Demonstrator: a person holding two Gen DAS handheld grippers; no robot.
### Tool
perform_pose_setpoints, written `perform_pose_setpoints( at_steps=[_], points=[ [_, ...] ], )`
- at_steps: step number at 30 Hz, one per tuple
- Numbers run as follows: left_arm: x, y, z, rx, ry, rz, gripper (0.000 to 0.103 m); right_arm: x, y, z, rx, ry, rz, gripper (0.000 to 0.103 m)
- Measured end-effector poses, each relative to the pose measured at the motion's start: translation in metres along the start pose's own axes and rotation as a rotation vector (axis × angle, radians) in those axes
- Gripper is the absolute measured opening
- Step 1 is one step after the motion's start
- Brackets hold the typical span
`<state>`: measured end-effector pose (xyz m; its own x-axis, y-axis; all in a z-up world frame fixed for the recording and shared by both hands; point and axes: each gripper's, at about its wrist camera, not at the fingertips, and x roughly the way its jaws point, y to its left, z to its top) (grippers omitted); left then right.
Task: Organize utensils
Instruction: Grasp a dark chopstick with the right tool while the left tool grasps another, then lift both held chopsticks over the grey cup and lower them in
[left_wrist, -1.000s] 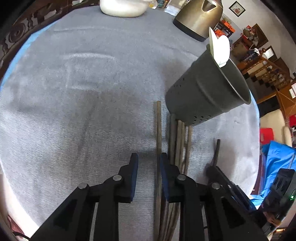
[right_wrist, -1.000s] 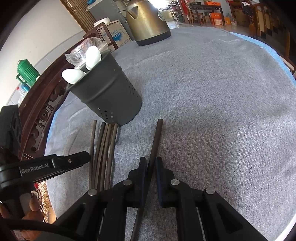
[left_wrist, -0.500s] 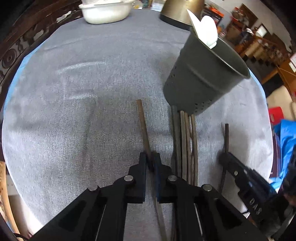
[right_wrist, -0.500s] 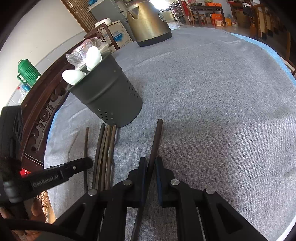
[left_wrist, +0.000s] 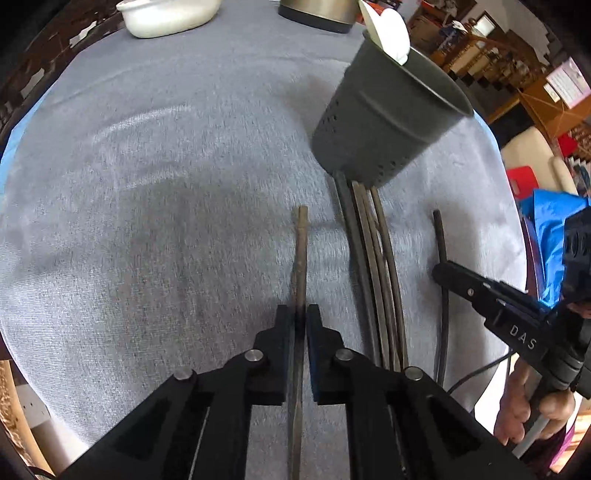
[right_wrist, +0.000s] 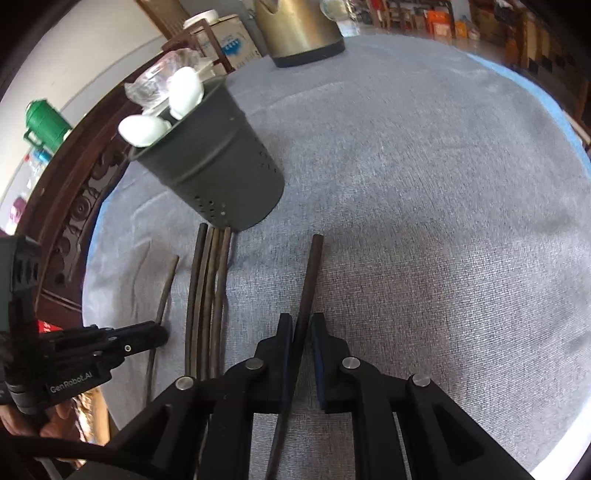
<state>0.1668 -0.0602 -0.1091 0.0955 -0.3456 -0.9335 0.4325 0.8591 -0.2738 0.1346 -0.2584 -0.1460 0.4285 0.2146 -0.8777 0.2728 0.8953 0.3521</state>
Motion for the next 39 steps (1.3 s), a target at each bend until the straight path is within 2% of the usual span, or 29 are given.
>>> perform_pose_setpoints(
  at_steps=[3,5,8,10,14,18,22,26,27,32,39],
  points=[
    [0.0,-0.003,0.016,-0.014,-0.02,0.017,0.023,0.002,-0.003,0.007,0.045,0.027,0.002,0.014],
    [0.001,-0.007,0.023,-0.015,-0.032,0.032,0.023,0.003,-0.002,0.011,0.059,0.021,-0.009,0.015],
    [0.003,-0.018,0.036,-0.032,-0.044,0.044,0.023,0.004,0.008,0.011,0.0,-0.02,-0.058,0.015],
    [0.003,-0.018,0.04,-0.033,-0.058,0.075,0.007,0.005,0.015,0.01,-0.053,-0.034,-0.09,0.013],
    [0.003,-0.018,0.044,-0.052,-0.094,0.069,0.005,0.003,0.014,0.008,-0.053,-0.05,-0.074,0.01],
    [-0.03,-0.015,0.031,-0.061,-0.19,0.043,0.005,-0.013,0.006,0.009,-0.028,-0.092,0.026,0.009],
    [-0.077,-0.017,0.034,-0.052,-0.324,0.039,0.005,-0.043,0.003,0.014,-0.018,-0.193,0.141,0.007],
    [-0.122,-0.025,0.033,-0.046,-0.47,0.021,0.005,-0.075,0.014,0.019,-0.022,-0.347,0.223,0.007],
    [-0.134,-0.024,0.028,-0.047,-0.507,0.015,0.005,-0.088,0.016,0.019,-0.028,-0.411,0.247,0.007],
    [-0.16,-0.028,0.029,-0.041,-0.649,-0.005,0.005,-0.131,0.029,0.03,-0.034,-0.658,0.277,0.007],
    [-0.204,-0.043,0.047,0.005,-0.761,-0.029,0.005,-0.187,0.052,0.043,-0.053,-0.835,0.298,0.007]
  ],
)
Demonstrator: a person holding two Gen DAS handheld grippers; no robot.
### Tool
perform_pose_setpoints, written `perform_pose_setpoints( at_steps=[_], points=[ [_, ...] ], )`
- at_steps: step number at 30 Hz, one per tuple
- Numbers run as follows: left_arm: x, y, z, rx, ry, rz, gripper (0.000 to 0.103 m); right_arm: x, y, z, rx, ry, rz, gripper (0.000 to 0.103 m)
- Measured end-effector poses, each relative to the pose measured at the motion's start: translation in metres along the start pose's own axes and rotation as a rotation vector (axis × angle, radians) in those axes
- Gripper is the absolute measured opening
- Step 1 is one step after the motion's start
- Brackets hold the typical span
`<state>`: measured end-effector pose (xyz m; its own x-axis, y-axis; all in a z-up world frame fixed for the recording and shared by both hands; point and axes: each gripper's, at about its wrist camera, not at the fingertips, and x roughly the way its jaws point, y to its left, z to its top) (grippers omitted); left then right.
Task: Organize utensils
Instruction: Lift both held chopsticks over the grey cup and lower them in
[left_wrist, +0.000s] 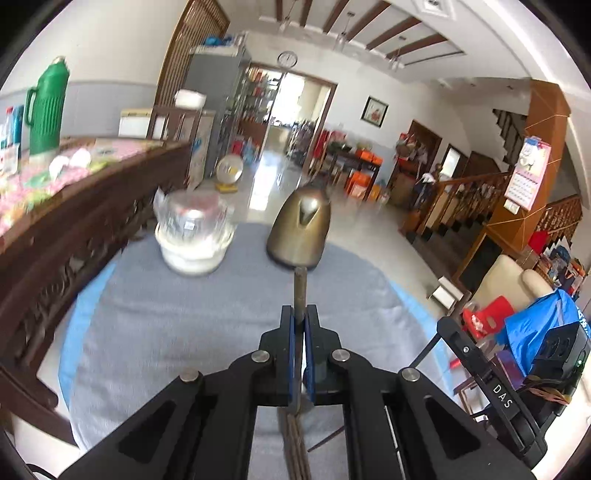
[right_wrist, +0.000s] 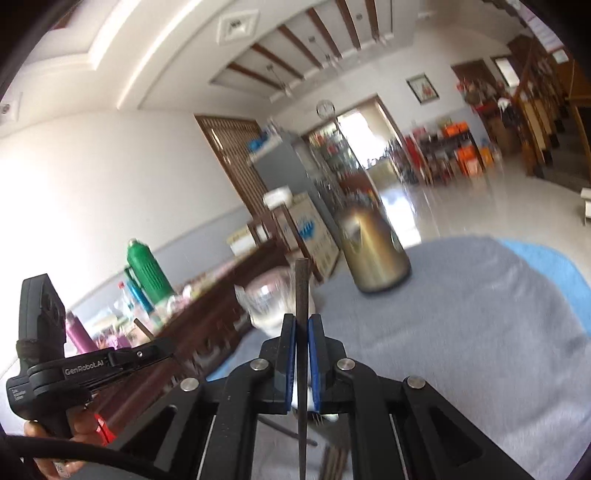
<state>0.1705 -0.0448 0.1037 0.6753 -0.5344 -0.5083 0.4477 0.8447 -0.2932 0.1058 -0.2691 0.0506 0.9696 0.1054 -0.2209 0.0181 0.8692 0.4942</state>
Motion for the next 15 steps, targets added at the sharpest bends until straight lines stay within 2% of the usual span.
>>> perform_pose_setpoints(
  at_steps=[5,9,15],
  points=[
    [-0.007,-0.013,0.027,0.026,-0.031,-0.02,0.005,0.002,0.017,0.033,-0.005,-0.074,0.009,0.007],
    [-0.006,-0.024,0.044,0.047,-0.06,-0.019,0.005,0.014,0.03,0.05,-0.036,-0.121,-0.02,0.007],
    [0.009,-0.031,0.042,0.061,-0.101,0.012,0.005,0.03,0.041,0.05,-0.136,-0.184,-0.127,0.007]
  ],
)
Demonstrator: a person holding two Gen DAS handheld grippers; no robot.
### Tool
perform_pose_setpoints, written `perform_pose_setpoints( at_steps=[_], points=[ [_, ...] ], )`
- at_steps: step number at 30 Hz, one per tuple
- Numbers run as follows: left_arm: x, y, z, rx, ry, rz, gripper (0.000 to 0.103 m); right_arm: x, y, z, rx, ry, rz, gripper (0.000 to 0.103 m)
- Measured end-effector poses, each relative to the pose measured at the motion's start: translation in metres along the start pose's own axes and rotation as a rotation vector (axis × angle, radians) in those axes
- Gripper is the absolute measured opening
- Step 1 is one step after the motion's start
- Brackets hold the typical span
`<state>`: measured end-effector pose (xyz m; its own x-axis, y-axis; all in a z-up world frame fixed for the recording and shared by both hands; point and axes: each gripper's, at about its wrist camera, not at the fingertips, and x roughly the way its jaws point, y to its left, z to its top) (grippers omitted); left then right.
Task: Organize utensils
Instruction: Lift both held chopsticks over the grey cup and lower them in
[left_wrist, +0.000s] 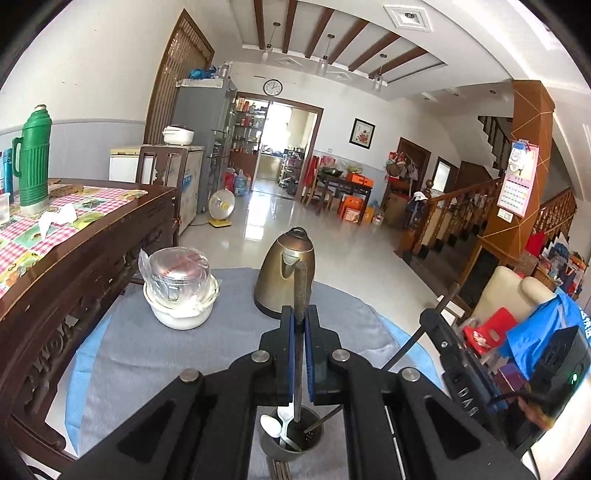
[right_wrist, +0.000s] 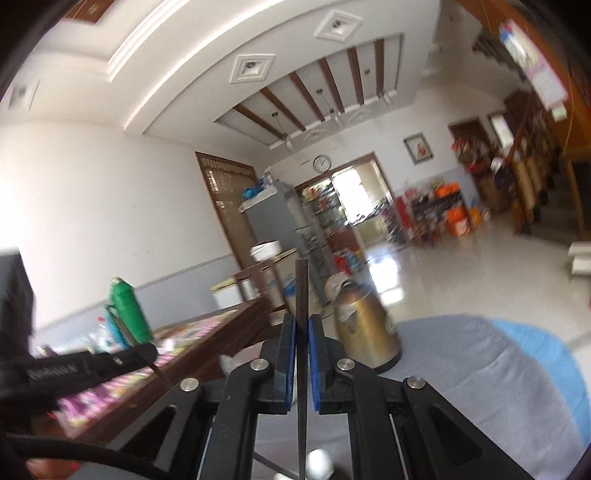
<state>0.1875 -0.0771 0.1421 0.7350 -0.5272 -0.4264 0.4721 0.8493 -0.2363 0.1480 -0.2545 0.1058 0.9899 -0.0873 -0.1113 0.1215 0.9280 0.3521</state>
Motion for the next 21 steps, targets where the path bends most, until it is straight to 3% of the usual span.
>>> perform_pose_setpoints(
  at_steps=[6,10,14,16,17,19,21],
  points=[
    [0.037,0.007,-0.034,-0.037,0.11,0.02,0.005,0.022,0.006,-0.034,-0.077,0.066,-0.047,0.007],
    [0.05,0.015,-0.054,-0.047,0.195,0.016,0.005,0.021,-0.006,-0.046,-0.037,0.144,-0.01,0.008],
    [0.046,0.015,-0.059,-0.033,0.213,0.016,0.005,0.013,-0.02,-0.05,0.04,0.201,0.026,0.011],
    [0.04,0.015,-0.06,-0.028,0.197,0.019,0.005,0.005,-0.028,-0.051,0.074,0.211,0.042,0.02],
    [0.038,0.014,-0.059,-0.023,0.19,0.022,0.005,0.0,-0.031,-0.051,0.089,0.209,0.047,0.031],
    [0.037,0.013,-0.058,-0.014,0.187,0.039,0.005,-0.008,-0.035,-0.053,0.117,0.195,0.048,0.061],
    [0.033,0.015,-0.059,-0.024,0.196,0.03,0.005,-0.019,-0.038,-0.053,0.133,0.176,0.052,0.062]
  ],
)
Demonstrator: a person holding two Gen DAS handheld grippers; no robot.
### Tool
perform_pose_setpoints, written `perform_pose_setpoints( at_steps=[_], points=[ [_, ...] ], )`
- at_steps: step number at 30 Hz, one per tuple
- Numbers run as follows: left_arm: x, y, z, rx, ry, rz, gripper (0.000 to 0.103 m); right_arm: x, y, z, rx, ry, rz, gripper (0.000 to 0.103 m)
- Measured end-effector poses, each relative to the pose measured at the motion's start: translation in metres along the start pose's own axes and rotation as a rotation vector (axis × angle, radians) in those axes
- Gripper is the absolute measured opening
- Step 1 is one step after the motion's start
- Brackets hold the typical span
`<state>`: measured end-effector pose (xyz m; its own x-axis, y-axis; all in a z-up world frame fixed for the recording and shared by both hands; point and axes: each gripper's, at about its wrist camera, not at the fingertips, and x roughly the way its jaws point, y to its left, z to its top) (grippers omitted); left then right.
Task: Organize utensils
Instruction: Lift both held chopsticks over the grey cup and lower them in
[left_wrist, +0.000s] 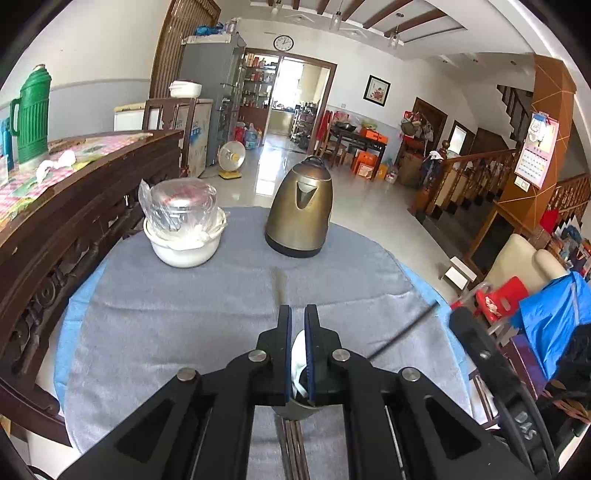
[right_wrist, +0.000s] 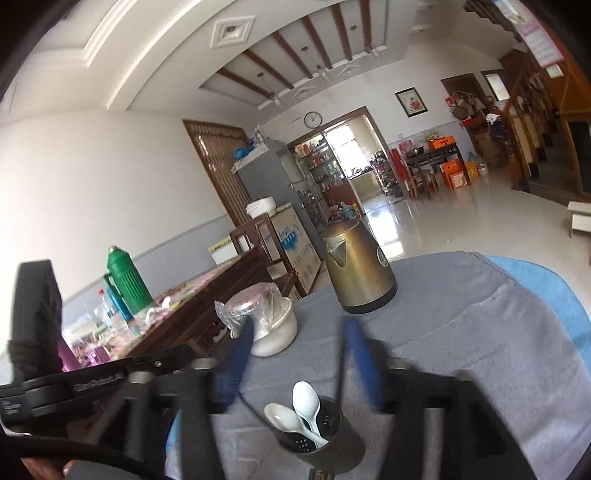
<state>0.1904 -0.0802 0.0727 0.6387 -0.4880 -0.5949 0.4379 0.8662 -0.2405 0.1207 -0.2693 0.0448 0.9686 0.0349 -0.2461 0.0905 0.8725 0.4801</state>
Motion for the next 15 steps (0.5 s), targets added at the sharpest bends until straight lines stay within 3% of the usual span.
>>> perform_pose_setpoints(
  at_steps=[6,8,10,13,15],
  points=[
    [-0.025,0.017,-0.009,-0.06,-0.037,-0.026,0.009,-0.037,-0.009,-0.005,0.023,-0.036,0.012,0.062],
    [-0.03,0.021,-0.017,-0.07,-0.041,-0.012,0.02,-0.043,-0.012,-0.008,0.024,-0.03,0.005,0.062],
    [-0.034,0.025,-0.03,-0.072,-0.041,0.018,0.039,-0.046,-0.015,-0.012,0.022,-0.024,-0.008,0.061],
    [-0.036,0.026,-0.051,-0.04,-0.02,0.085,0.051,-0.05,-0.02,-0.02,0.026,0.009,-0.024,0.061],
    [-0.033,0.031,-0.065,-0.03,0.005,0.118,0.052,-0.051,-0.026,-0.028,0.031,0.038,-0.031,0.059]
  ],
)
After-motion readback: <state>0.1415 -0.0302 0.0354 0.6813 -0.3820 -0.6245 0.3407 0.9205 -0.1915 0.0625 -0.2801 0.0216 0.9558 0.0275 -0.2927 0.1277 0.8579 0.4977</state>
